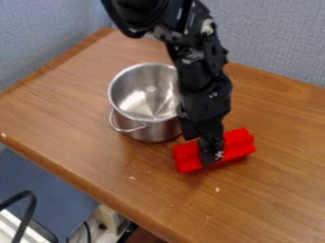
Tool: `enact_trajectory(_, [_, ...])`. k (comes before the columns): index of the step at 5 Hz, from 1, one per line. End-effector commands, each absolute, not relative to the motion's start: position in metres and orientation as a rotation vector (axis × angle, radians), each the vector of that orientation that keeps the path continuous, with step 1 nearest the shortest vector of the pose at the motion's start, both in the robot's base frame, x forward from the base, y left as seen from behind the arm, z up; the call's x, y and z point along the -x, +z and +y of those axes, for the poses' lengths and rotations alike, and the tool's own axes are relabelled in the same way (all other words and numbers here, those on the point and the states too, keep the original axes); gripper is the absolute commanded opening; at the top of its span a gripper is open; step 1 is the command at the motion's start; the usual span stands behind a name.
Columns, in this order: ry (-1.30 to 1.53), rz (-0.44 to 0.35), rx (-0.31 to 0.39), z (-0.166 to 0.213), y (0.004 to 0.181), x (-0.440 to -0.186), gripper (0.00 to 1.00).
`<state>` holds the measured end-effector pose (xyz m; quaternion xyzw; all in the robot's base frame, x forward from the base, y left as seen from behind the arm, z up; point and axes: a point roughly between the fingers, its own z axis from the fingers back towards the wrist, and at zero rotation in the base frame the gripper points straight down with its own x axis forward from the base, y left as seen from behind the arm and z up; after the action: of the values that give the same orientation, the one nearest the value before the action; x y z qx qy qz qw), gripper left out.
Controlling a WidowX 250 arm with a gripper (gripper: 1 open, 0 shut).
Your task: Move the red object from the metal pot to the table
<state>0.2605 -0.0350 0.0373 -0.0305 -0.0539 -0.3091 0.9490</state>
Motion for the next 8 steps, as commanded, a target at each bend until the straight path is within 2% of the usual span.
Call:
enact_trajectory(1, [-0.597,-0.129,0.074,-0.035,0.038,-0.265,1.00])
enact_trajectory(2, [-0.553,-0.134,0.074,-0.017,0.048,-0.269,1.00])
enact_trajectory(6, [-0.463,-0.135,0.110,0.008,0.069,-0.273,1.00])
enact_trajectory(8, [-0.442,-0.167,0.117,0.029,0.103,-0.274,1.00])
